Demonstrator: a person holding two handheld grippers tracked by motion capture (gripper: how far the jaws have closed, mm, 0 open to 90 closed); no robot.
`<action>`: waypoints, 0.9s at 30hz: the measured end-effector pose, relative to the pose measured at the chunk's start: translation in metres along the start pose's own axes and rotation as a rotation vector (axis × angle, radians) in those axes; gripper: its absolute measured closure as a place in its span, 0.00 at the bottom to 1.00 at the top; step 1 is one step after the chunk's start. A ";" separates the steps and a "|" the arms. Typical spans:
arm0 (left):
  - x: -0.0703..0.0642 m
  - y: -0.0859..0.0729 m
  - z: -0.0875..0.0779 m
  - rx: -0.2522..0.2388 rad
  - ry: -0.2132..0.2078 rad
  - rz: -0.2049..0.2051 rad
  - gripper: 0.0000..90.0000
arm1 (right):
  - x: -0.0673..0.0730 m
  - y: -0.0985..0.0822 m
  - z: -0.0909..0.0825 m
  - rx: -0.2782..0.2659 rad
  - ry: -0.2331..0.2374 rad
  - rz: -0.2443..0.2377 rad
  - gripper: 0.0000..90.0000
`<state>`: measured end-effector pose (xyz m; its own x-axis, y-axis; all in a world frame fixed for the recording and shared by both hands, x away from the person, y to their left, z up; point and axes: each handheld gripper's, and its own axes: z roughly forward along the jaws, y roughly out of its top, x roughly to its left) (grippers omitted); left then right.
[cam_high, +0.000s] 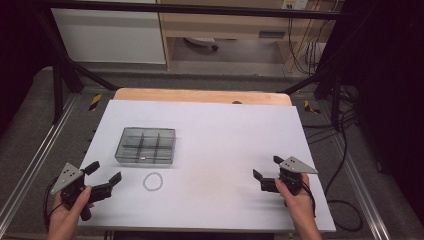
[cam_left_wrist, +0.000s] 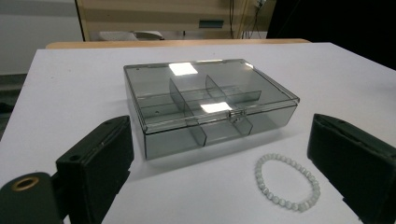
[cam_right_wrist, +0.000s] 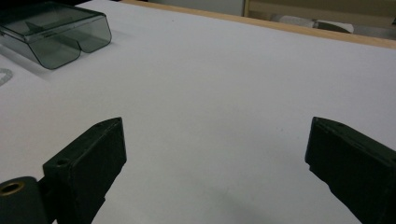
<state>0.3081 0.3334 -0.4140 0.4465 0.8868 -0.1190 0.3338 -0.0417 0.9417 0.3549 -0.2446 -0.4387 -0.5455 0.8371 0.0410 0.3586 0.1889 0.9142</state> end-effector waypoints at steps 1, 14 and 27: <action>0.000 0.000 0.000 0.000 0.000 0.000 0.08 | 0.000 0.000 0.000 0.000 0.000 0.000 0.06; 0.004 0.001 -0.003 -0.005 0.004 -0.008 0.08 | 0.003 -0.004 0.001 0.032 -0.014 -0.012 0.06; 0.005 0.005 -0.002 -0.009 0.008 0.003 0.08 | 0.004 -0.004 -0.004 0.018 -0.023 -0.031 0.05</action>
<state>0.3104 0.3389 -0.4095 0.4404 0.8906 -0.1139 0.3251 -0.0400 0.9448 0.3484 -0.2440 -0.4408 -0.5388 0.8424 0.0036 0.3555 0.2235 0.9076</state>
